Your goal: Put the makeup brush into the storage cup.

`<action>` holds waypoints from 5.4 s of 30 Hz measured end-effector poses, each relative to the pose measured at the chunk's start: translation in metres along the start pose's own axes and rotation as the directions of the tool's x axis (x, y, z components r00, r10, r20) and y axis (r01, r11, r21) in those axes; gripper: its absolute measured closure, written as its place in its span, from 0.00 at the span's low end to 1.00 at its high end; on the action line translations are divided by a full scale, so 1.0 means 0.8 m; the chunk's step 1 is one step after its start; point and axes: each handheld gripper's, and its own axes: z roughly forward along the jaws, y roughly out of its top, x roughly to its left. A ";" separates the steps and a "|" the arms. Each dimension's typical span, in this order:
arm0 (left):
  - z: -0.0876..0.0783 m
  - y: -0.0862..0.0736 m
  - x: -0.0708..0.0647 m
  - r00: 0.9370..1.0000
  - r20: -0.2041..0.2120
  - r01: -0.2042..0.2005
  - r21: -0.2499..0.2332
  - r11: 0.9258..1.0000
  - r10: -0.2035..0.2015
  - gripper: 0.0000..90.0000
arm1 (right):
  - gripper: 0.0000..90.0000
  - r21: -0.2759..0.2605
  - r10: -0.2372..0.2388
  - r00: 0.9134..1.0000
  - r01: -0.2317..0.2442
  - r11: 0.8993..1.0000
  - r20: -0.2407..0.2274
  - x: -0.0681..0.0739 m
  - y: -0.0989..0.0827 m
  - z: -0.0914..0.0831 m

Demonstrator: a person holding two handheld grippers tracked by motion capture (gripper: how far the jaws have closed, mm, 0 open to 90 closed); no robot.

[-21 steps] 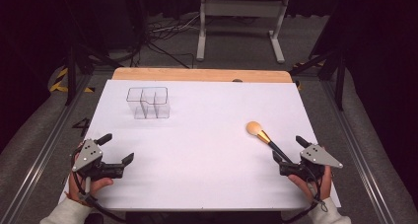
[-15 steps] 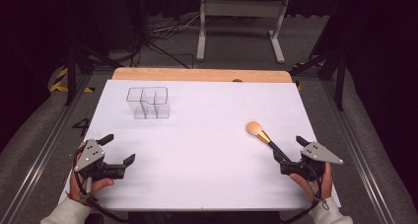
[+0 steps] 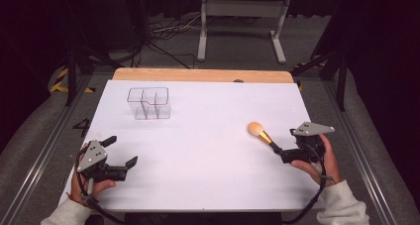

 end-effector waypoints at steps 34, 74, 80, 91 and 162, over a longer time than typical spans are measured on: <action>0.007 -0.002 0.001 0.999 0.036 0.000 0.030 1.000 -0.001 0.03 | 0.55 0.556 0.022 0.993 0.045 0.830 -0.114 -0.032 0.066 0.147; 0.013 0.008 0.004 0.995 0.062 0.073 -0.002 0.997 -0.073 0.04 | 0.70 -0.274 0.114 0.976 -0.163 0.948 -0.185 -0.011 0.066 0.034; 0.021 0.023 0.002 0.994 0.090 0.069 -0.020 0.997 -0.067 0.05 | 0.70 -0.360 0.087 0.977 -0.154 0.920 -0.197 0.006 0.072 0.033; 0.045 0.064 -0.007 0.983 0.174 0.074 -0.067 0.995 -0.062 0.07 | 0.70 -0.446 0.020 0.972 -0.126 0.886 -0.235 0.045 0.088 0.044; 0.168 0.125 -0.134 0.893 0.446 -0.015 -0.110 0.994 0.063 0.81 | 0.69 -0.556 -0.107 0.927 -0.121 0.823 -0.360 0.167 0.088 0.081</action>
